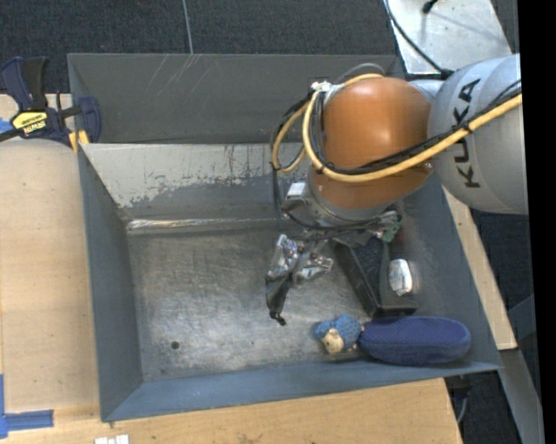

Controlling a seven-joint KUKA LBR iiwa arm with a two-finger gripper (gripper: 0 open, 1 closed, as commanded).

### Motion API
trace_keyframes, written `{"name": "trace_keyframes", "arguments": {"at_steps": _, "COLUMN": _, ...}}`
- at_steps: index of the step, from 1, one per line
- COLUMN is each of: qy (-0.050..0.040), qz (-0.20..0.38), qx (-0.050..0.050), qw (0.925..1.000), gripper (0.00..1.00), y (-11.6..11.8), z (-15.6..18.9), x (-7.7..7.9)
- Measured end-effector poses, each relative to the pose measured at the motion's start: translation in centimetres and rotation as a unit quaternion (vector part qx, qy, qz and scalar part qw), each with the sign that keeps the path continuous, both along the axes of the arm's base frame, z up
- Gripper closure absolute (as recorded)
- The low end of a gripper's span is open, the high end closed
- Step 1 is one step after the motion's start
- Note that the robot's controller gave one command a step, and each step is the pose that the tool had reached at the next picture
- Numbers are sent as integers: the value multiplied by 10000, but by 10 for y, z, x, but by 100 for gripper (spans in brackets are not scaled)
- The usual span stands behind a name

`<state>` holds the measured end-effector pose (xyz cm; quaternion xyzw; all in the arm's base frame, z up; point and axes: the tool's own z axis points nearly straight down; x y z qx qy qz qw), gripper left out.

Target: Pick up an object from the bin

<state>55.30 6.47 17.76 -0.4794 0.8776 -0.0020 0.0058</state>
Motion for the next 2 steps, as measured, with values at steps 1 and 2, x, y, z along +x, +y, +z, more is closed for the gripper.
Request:
{"name": "trace_keyframes", "arguments": {"at_steps": 1, "qy": 32, "qz": -20, "qx": 0, "qw": 10000, "gripper": 100, "y": 0, "z": 4, "x": 1}}
{"name": "trace_keyframes", "arguments": {"at_steps": 2, "qy": 26, "qz": -38, "qx": 0, "qw": 10000, "gripper": 100, "y": 0, "z": 20, "x": 2}}
